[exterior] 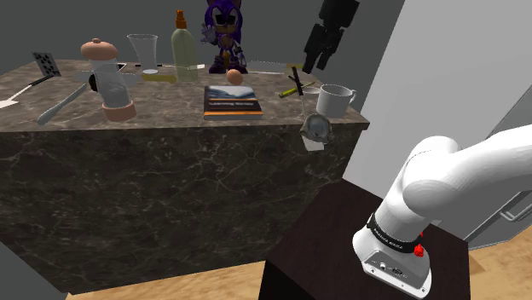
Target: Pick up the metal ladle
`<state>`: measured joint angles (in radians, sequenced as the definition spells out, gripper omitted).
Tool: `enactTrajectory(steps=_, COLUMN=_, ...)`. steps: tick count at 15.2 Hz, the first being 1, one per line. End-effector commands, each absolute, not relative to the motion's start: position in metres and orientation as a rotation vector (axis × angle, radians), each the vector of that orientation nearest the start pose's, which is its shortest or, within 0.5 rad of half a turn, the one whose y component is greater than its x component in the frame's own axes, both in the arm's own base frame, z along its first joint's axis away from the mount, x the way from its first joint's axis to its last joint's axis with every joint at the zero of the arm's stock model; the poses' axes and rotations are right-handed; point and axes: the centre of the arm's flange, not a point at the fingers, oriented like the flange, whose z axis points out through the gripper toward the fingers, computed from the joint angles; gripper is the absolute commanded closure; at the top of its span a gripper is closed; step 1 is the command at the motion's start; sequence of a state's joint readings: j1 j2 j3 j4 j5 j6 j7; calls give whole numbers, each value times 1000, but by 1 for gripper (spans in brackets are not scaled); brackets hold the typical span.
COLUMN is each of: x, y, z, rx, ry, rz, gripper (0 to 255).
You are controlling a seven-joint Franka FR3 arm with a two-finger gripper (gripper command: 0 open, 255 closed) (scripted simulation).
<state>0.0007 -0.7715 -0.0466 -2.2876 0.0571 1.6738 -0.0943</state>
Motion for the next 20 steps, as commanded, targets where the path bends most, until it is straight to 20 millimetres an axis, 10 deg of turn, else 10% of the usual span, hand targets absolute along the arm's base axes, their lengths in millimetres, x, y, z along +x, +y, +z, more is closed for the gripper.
enactTrajectory(steps=1, x=321, y=-15, z=629, rx=-3051, ry=-88, rz=-248, gripper=0)
enactTrajectory(steps=20, x=470, y=-186, z=553, rx=-3028, ry=741, rz=-205, gripper=0)
